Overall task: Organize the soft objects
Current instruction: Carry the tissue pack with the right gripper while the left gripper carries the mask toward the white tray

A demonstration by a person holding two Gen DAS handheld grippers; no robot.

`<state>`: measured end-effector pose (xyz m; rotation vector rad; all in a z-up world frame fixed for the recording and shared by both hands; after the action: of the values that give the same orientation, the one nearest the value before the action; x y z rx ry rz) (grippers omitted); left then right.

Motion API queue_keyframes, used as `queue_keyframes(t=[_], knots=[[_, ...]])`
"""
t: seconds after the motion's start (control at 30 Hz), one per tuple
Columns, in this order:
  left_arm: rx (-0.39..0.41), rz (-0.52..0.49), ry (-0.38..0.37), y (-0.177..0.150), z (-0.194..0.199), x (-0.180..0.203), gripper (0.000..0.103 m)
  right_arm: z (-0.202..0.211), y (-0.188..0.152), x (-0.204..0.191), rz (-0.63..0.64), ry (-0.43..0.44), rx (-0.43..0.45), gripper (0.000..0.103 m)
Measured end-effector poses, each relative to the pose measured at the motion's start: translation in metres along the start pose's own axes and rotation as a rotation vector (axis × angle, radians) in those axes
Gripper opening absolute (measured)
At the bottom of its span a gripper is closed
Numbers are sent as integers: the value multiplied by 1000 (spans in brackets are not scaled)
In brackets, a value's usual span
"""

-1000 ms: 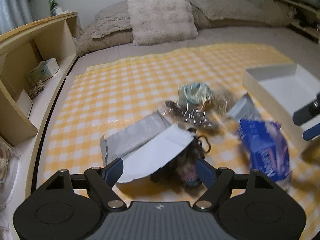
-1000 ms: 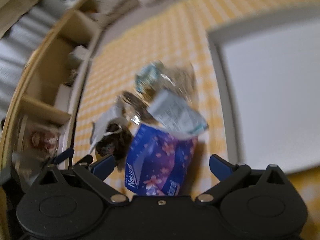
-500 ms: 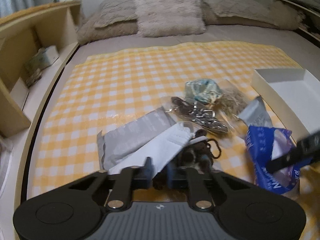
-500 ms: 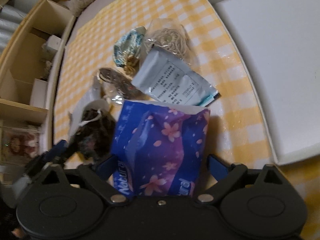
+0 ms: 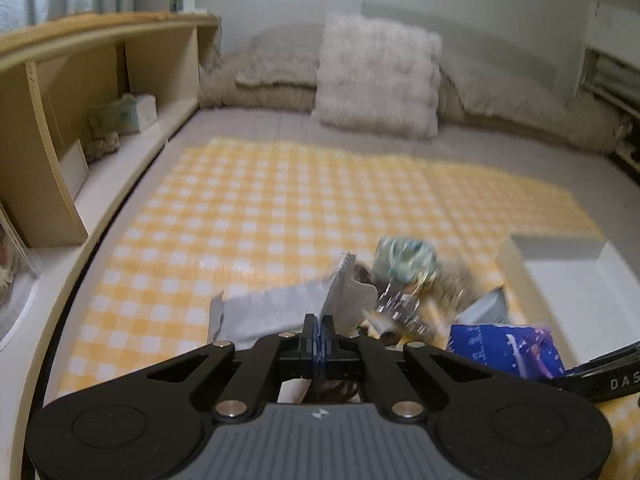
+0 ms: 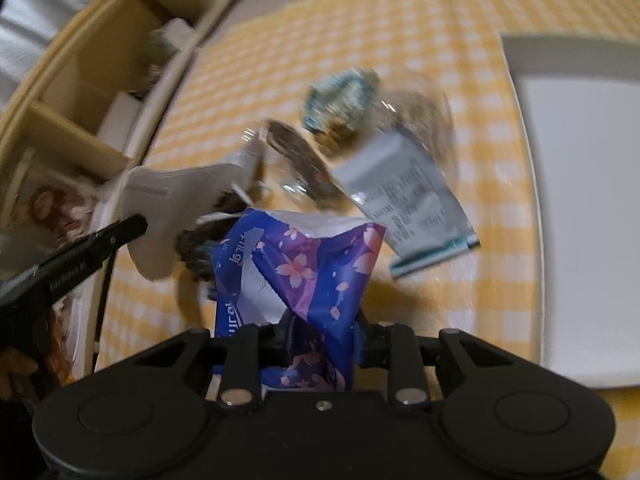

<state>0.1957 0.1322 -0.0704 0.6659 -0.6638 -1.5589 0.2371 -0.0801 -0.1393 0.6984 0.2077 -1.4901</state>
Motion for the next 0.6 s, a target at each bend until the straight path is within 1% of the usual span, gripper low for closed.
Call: queue_keyframes(t=[0.07,0.13,0.33,0.43,0.6], knots=[[32,6,-1,6,11,5,1,12,2,-5,44,8,33,27],[60,13,-4,11,20,10,1,26,4,-6,62,20,67,27],[156,26,-13,25,51,25,1,64,21,2,68,27,186,27],[192,32,-22,31,63,32,1,85,29,9,63,36,243,27],[247,19,-41,43,79,52,1,114,37,17,71,36,310,27]])
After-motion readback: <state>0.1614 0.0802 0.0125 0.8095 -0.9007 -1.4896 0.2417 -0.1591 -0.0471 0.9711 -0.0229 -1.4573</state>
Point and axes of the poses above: each gripper's, at about its wrist camera, not at the fingertips, and z roughly against the way its jaws point, x to its right, y to its top, the point moved 6 cm from there along -z, roughly the way its jaws point, and after that the axes turned 5 degrees about -z, right-handed, at the moved point
